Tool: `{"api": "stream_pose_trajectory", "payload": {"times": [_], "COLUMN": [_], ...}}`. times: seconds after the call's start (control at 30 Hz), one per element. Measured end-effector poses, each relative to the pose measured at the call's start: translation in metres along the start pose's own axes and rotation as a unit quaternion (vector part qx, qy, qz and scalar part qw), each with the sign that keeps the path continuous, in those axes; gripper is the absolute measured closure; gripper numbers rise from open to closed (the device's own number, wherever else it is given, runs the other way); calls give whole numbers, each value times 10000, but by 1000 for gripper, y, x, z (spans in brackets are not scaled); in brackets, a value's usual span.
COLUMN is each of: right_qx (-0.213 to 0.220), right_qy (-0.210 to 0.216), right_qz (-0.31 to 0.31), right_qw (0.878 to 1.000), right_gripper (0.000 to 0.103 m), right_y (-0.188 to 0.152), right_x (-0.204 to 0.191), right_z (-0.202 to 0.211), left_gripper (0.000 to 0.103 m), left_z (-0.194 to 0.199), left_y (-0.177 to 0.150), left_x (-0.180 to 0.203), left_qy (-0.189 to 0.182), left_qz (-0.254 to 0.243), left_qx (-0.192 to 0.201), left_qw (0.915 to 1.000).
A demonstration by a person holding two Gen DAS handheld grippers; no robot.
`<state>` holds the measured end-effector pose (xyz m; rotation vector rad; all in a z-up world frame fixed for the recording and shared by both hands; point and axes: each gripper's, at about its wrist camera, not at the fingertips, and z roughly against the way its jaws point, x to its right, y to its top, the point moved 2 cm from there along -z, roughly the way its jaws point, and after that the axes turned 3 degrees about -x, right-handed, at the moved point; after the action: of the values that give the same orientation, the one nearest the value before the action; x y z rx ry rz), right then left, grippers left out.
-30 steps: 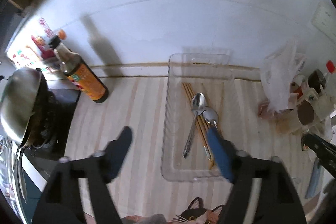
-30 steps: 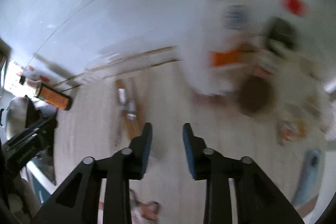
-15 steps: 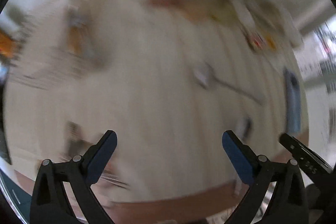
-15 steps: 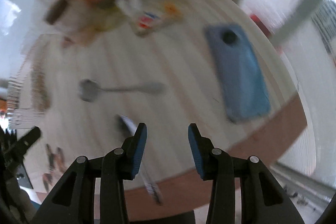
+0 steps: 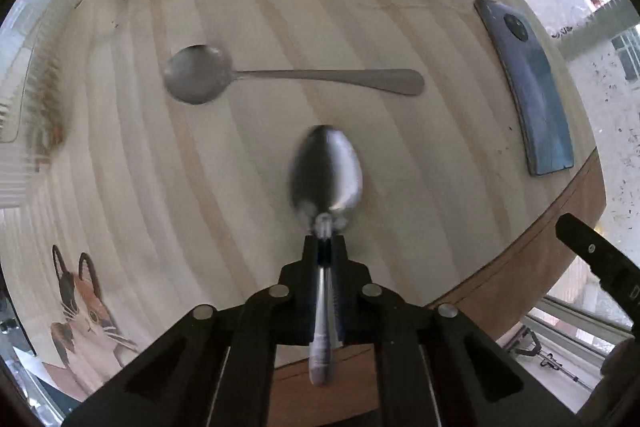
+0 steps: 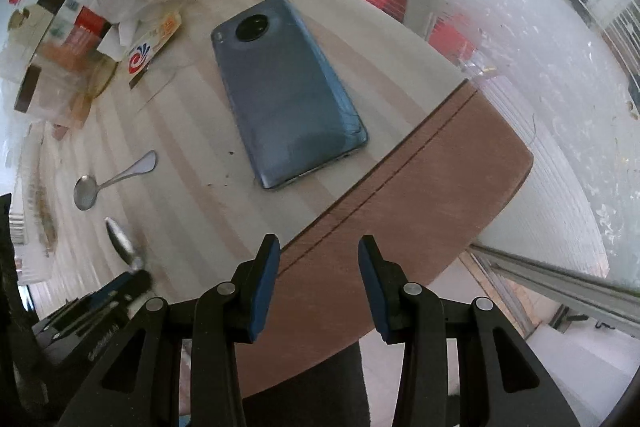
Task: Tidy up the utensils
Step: 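Grasp a silver spoon with the left gripper while the right gripper grasps another spoon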
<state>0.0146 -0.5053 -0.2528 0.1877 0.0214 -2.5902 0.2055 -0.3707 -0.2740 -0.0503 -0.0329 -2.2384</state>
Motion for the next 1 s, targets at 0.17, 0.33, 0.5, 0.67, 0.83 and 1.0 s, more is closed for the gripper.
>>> {"api": "stream_pose_trajectory", "payload": {"times": [0.17,0.33,0.5,0.67,0.83,1.0], "right_qx": [-81,-300,-125,-137,-884,-1649], "right_qy": [210,459,-15,-548,19,734], "right_qz": [246,1721,3623,4145,3273,2886], "right_qw": [9994,9836,9320,9083,9408,9403], "right_gripper": [60,60,59,59,59,71], "right_y": [7,14,15,29,39,15], "right_x": [-17,-97,-200,-245,-239,-243], "right_z": [-3,-14,-38,-59,-59,-59], "left_gripper": [99,99,99,99,99,99], "left_z": [0,0,0,1,1,2], "left_y": [-4,-14,-28,-36,-45,-38], "left_x": [-49,-120,-164,-179,-194,-221], "left_qy": [220,468,488,366,208,73], "left_qz": [296,1003,1629,1867,1912,1981], "left_qx": [-31,-57,-53,8,75,89], "left_qw": [9993,9938,9854,9817,9813,9801]}}
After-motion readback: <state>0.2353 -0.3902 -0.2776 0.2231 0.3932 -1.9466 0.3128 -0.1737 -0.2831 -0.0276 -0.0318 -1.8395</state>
